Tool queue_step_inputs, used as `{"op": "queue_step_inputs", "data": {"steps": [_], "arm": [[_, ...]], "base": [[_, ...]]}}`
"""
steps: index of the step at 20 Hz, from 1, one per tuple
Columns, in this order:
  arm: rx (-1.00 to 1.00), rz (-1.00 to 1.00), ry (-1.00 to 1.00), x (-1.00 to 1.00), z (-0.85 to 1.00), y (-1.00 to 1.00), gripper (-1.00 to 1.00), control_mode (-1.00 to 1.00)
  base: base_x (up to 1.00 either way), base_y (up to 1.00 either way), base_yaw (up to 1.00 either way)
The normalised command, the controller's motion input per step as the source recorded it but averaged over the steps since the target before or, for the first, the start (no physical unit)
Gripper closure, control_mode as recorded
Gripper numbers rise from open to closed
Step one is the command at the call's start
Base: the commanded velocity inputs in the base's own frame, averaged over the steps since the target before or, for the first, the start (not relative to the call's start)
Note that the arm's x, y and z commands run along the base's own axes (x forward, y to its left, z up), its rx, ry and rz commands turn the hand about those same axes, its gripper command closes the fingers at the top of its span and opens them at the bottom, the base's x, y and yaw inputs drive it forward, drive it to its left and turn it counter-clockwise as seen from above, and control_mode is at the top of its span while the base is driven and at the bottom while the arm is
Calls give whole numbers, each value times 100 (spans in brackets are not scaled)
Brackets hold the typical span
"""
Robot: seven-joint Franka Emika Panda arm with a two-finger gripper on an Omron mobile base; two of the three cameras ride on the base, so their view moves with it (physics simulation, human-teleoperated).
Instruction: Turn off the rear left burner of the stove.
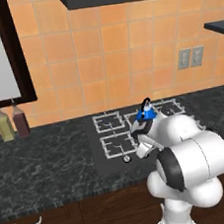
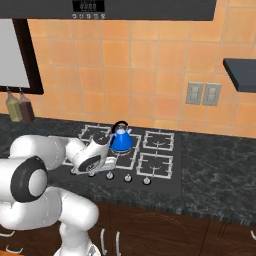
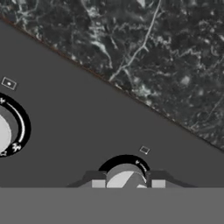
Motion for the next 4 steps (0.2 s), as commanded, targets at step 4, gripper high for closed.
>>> {"op": "queue_step_inputs", "data": {"steps": [4], "arm": [[0, -2, 2, -2, 0, 0, 100, -100]], "base": [[0, 0, 0]]}}
